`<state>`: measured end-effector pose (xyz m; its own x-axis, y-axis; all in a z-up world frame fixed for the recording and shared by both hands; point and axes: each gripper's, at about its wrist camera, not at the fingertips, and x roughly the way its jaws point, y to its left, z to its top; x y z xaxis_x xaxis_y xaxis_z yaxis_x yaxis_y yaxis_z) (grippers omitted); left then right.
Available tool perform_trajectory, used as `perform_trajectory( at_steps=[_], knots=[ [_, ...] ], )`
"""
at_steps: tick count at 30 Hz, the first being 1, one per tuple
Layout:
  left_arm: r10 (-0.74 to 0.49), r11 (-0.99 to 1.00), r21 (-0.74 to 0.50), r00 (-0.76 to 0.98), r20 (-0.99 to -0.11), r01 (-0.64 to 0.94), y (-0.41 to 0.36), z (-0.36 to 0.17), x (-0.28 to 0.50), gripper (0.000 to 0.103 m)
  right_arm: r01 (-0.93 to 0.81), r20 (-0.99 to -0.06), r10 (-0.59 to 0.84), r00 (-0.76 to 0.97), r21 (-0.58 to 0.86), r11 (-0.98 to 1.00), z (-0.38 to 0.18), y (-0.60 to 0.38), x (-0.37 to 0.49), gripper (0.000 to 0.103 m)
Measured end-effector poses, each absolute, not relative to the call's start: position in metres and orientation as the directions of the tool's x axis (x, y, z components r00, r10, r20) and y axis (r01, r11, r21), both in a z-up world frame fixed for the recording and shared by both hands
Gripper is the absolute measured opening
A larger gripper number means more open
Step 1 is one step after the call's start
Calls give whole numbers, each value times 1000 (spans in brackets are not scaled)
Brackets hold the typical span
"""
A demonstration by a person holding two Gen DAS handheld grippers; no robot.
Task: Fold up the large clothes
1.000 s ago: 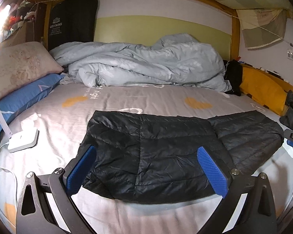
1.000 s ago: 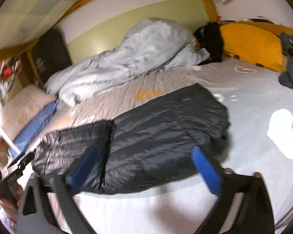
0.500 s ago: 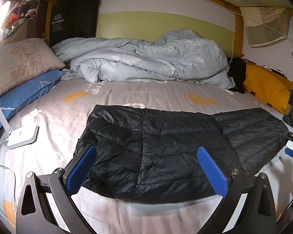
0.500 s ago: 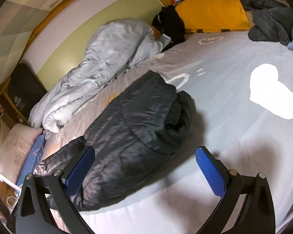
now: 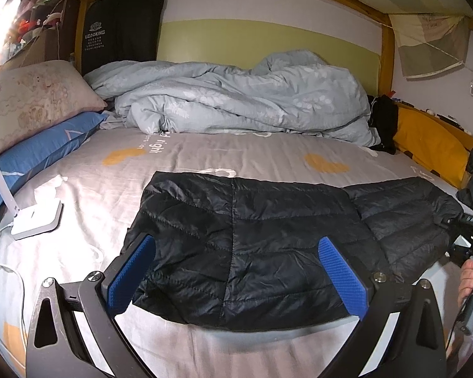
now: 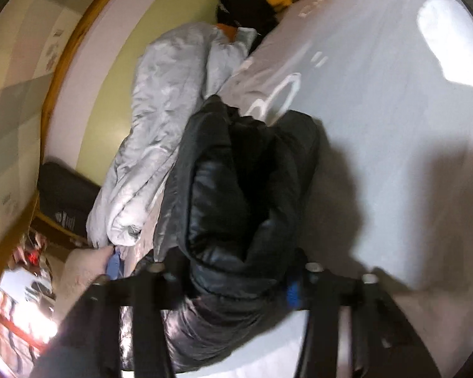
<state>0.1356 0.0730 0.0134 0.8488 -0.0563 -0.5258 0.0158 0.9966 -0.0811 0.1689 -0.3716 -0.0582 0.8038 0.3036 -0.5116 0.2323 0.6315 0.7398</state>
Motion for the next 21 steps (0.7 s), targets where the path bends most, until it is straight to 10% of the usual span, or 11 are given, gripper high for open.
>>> perform_trajectory(
  at_steps=[5,14,21],
  knots=[
    [-42,997,-79,856,-515,2,75,16,134,103,207,-512,237,826,665,718,-30,-367,161,16],
    [-61,992,-125,845,-532,-7,83,18,137,103,241,-531,-82,844,238,941,66,-391,148,16],
    [-268,960,-245,706,-655,138,70,-10,158,98,115,-433,-74,898,70,991,108,-345,136,17]
  ],
)
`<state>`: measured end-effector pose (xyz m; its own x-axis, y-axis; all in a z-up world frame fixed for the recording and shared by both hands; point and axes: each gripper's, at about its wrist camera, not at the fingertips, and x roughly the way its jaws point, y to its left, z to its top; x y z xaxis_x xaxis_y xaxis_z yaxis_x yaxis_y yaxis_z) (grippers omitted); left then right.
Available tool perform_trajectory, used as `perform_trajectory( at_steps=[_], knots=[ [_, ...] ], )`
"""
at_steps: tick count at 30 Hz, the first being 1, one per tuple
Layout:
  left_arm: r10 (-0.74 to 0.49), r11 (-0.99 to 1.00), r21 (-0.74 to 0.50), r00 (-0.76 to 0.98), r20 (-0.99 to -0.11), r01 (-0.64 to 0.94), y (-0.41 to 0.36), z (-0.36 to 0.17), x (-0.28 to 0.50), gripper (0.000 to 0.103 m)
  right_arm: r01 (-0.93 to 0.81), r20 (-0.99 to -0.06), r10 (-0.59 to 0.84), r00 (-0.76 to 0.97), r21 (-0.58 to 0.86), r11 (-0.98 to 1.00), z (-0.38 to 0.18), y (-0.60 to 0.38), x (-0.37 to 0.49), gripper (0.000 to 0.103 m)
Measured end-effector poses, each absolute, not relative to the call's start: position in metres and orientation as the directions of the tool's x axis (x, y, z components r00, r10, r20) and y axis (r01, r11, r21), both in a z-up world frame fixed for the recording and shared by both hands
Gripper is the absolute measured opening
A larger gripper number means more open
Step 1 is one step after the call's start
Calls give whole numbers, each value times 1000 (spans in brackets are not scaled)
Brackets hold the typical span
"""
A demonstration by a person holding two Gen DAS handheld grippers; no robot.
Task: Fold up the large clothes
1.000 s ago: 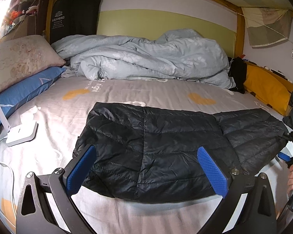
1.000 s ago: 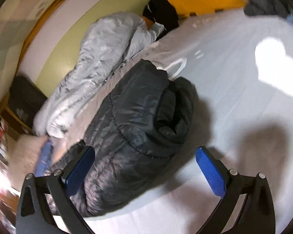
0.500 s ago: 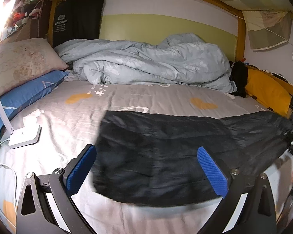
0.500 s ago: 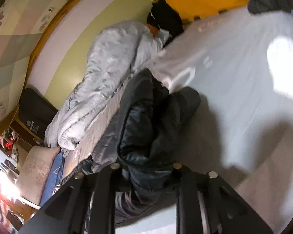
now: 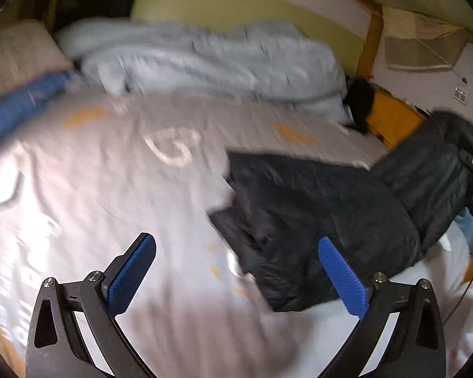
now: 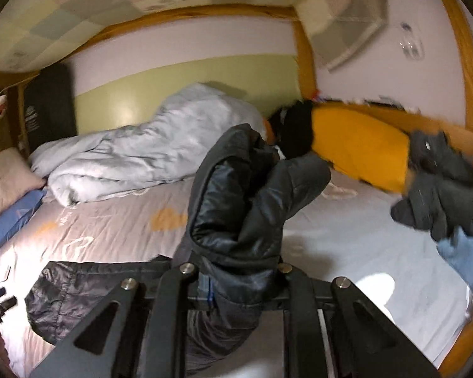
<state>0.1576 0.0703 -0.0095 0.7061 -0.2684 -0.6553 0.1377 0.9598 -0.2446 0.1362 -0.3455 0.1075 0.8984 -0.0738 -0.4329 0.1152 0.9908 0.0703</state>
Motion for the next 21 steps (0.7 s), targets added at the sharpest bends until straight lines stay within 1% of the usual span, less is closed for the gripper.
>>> perform_trajectory(
  at_steps=[1,2,3,4,5,6,7,10,12,14,18,21],
  knots=[
    [-282,957,-253,682,-675,145,67,-17,162,88,89,-424,-49,904,74,993,110,-337,134,17],
    [-290,955,-256,657,-696,149,63,-25,167,82,56,-412,-17,911,81,995,112,-327,131,17],
    [-296,953,-261,637,-711,152,59,-32,170,72,35,-403,3,915,87,996,113,-320,129,17],
    [-315,947,-280,620,-719,157,57,-37,172,63,13,-393,25,919,94,996,114,-311,127,17],
    [-339,938,-307,609,-718,161,57,-41,174,56,-15,-384,52,922,100,995,115,-300,124,17],
    [-364,928,-333,598,-714,167,56,-42,176,39,-46,-376,82,923,102,994,116,-288,121,18],
    [-391,916,-359,589,-708,177,55,-43,178,28,-65,-373,99,922,104,992,115,-280,120,18],
    [-377,920,-353,616,-691,167,55,-39,179,20,-146,-377,187,907,135,980,107,-249,118,18],
    [-365,925,-346,628,-687,159,56,-39,181,20,-207,-392,265,881,185,961,96,-229,119,18],
    [-368,922,-357,626,-687,151,58,-40,182,20,-244,-409,308,859,201,949,84,-213,124,18],
    [-368,922,-358,622,-691,148,57,-42,182,20,-308,-488,382,785,229,924,52,-179,136,19],
    [-364,925,-348,622,-693,154,57,-42,184,20,-329,-534,399,745,226,917,29,-164,137,19]
  ],
)
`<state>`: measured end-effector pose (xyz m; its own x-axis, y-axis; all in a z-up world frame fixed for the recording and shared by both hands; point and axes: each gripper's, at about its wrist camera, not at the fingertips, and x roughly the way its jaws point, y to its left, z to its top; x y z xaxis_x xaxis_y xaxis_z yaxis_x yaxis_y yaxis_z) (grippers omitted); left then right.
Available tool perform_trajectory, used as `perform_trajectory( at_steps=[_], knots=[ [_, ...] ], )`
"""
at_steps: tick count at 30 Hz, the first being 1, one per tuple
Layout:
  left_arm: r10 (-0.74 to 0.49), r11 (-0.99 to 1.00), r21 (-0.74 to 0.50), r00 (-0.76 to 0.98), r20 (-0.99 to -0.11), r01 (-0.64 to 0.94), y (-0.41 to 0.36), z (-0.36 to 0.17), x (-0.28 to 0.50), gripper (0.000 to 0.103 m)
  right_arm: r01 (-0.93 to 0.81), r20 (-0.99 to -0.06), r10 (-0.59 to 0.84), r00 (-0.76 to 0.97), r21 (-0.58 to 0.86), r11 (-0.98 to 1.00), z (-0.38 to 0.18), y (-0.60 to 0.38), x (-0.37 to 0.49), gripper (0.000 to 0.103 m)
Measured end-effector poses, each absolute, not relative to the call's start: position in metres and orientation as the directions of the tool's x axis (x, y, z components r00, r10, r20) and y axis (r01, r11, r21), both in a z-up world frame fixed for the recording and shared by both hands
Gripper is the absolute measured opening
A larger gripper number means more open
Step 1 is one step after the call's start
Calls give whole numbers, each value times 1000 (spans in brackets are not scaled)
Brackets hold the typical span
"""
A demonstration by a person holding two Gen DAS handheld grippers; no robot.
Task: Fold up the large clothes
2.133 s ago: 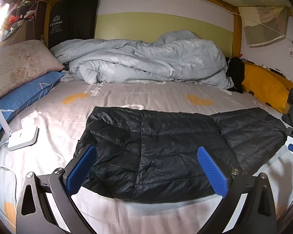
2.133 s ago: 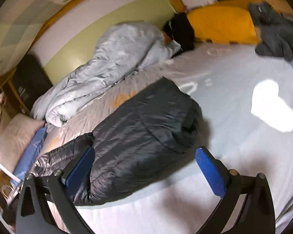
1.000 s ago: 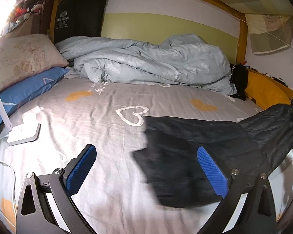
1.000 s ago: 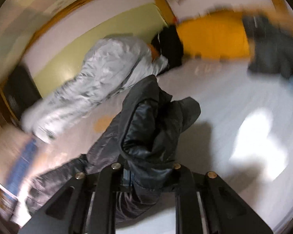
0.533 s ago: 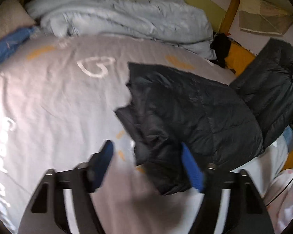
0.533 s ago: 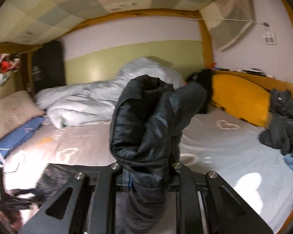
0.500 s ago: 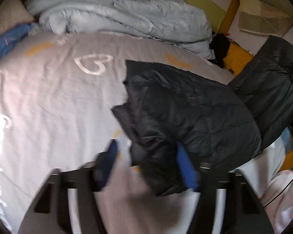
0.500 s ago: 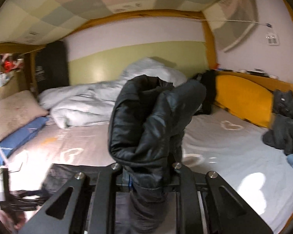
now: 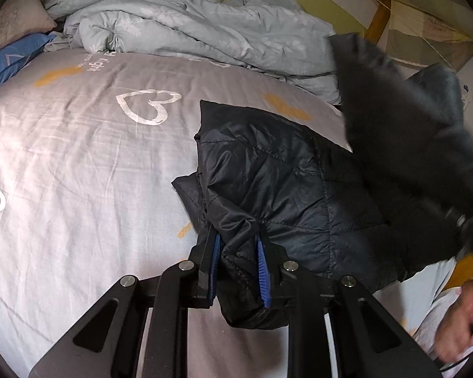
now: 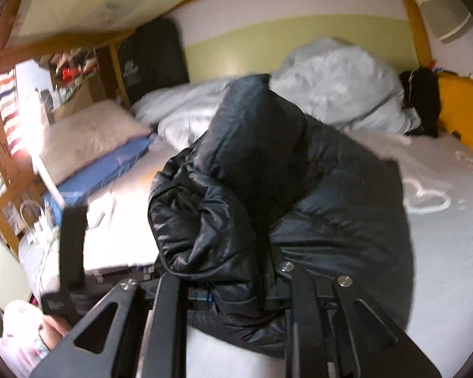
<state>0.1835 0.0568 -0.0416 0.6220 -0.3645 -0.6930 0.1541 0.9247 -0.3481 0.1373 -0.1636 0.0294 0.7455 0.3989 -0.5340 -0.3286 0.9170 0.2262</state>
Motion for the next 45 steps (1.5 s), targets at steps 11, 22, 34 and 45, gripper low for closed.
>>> perform_trajectory(
  at_steps=[11,22,34,45],
  knots=[
    [-313,946,-292,623,-717,138,55,-50,190,31,-360,-497,416,761,209,909,17,-159,120,75],
    [-305,948,-291,626,-718,128,57,-51,189,38,-228,-340,295,893,226,947,59,-201,108,99],
    [-307,947,-297,624,-719,123,58,-53,191,40,51,-582,319,748,530,847,-4,-299,183,83],
    [-287,951,-292,655,-699,105,64,-45,186,50,-127,-625,343,701,365,922,-18,-246,177,82]
  ],
)
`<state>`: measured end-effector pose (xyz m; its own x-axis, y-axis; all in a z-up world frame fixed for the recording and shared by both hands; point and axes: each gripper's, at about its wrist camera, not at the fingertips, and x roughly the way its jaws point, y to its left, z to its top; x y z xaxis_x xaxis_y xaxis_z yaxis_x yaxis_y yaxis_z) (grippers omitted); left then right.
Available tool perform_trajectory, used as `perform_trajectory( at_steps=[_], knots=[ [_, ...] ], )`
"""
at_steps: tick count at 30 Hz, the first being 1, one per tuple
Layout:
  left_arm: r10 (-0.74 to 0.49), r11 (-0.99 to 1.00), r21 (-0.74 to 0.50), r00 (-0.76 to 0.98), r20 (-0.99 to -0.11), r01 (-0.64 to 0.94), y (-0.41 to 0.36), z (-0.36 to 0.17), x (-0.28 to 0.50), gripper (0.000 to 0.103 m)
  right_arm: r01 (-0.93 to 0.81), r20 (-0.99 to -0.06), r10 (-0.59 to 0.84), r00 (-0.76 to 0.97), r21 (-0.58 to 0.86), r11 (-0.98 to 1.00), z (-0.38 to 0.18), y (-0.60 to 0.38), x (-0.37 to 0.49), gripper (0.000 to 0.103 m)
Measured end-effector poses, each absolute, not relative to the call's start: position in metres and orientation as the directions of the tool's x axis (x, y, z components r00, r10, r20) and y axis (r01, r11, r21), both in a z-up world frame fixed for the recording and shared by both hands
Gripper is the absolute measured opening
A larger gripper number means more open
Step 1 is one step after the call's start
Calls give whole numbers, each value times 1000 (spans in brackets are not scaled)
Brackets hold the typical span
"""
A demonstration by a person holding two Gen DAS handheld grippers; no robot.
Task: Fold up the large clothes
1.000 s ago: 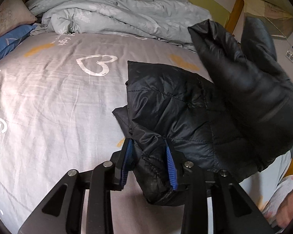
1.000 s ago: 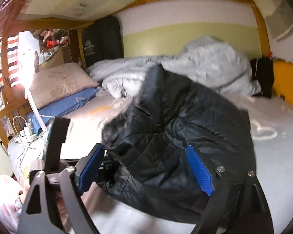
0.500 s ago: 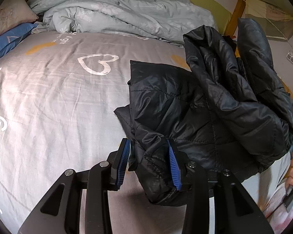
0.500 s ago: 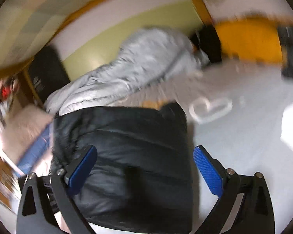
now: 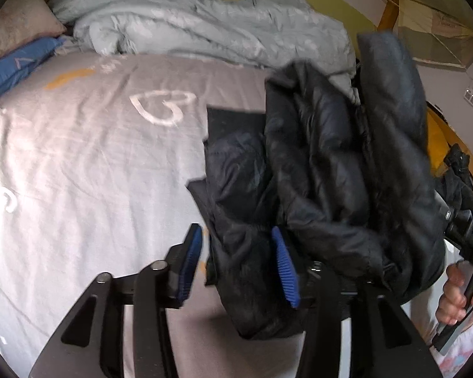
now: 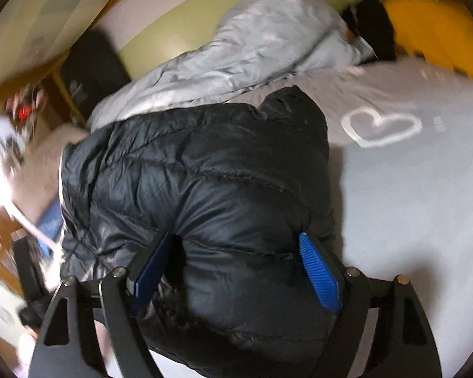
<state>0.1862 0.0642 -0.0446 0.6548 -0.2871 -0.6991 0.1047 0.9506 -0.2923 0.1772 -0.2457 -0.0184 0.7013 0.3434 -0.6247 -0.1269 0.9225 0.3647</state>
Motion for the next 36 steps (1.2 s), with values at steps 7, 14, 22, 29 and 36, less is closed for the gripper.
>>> perform_trajectory(
  at_steps=[7,14,22,29,36],
  knots=[
    [-331,909,-396,809,-487,133,100,12,156,84,-193,-640,275,717,197,961,-25,-218,168,85],
    [-458,874,-381,776,-434,303,73,23,143,97,-225,-641,192,743,31,974,-28,-187,162,88],
    [-244,970,-168,744,-622,178,36,-13,169,103,-234,-629,153,762,-46,971,-27,-174,151,90],
    [-162,983,-170,740,-652,65,47,-33,176,103,-154,-599,141,788,30,988,-15,-198,150,100],
    [-311,930,-367,604,-733,33,63,-59,195,103,-119,-663,236,710,218,969,-20,-242,167,101]
  ],
)
